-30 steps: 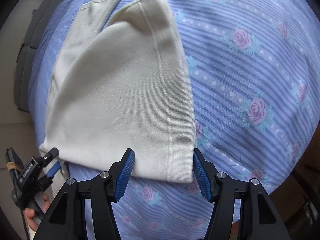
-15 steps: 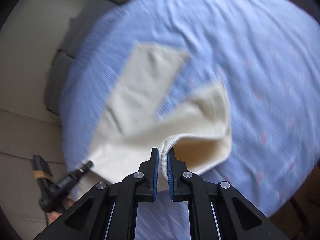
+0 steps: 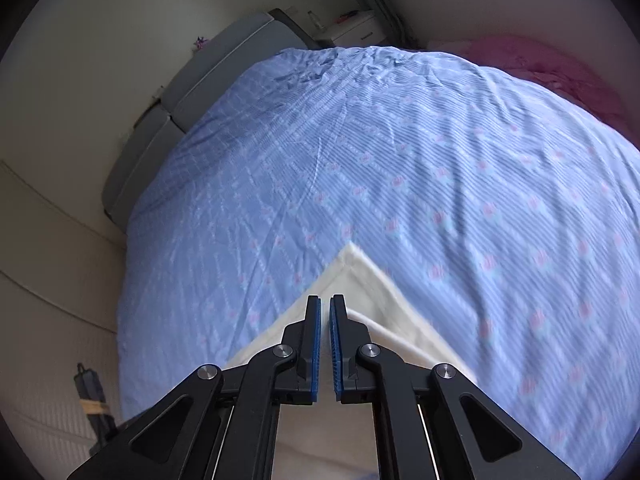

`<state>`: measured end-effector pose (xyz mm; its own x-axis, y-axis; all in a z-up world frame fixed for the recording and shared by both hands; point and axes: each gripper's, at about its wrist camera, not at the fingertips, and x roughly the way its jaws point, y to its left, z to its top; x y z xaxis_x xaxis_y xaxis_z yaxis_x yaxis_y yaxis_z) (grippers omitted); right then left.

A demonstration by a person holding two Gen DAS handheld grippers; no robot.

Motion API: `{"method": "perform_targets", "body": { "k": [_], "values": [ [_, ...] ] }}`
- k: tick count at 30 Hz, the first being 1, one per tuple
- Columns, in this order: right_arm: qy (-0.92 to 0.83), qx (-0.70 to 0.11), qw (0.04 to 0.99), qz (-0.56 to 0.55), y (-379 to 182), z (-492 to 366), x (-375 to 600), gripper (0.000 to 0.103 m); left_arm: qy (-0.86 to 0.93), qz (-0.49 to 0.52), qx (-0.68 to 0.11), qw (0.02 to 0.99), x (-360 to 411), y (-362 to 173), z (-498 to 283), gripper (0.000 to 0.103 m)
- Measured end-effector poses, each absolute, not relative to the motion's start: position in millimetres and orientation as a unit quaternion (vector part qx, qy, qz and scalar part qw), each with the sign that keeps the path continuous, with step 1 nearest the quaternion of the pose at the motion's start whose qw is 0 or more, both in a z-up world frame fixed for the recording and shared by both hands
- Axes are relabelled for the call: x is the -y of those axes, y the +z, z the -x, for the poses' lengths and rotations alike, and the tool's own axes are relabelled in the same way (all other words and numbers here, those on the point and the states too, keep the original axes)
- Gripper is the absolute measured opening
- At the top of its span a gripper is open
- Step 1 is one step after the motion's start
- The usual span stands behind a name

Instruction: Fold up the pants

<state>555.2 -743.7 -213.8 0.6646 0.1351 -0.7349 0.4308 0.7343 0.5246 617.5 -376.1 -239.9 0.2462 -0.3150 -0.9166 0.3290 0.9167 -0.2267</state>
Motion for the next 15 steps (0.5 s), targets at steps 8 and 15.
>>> {"method": "perform_targets", "body": {
  "k": [8, 15],
  "values": [
    [-0.079, -0.457, 0.839, -0.285, -239, -590, 747, 0.047, -0.153, -0.001, -0.632, 0.760, 390, -279, -652, 0.030],
    [-0.012, -0.537, 0.809, -0.237, -295, -582, 721, 0.047, -0.166, -0.027, -0.558, 0.813, 383, -219, -626, 0.085]
  ]
}}
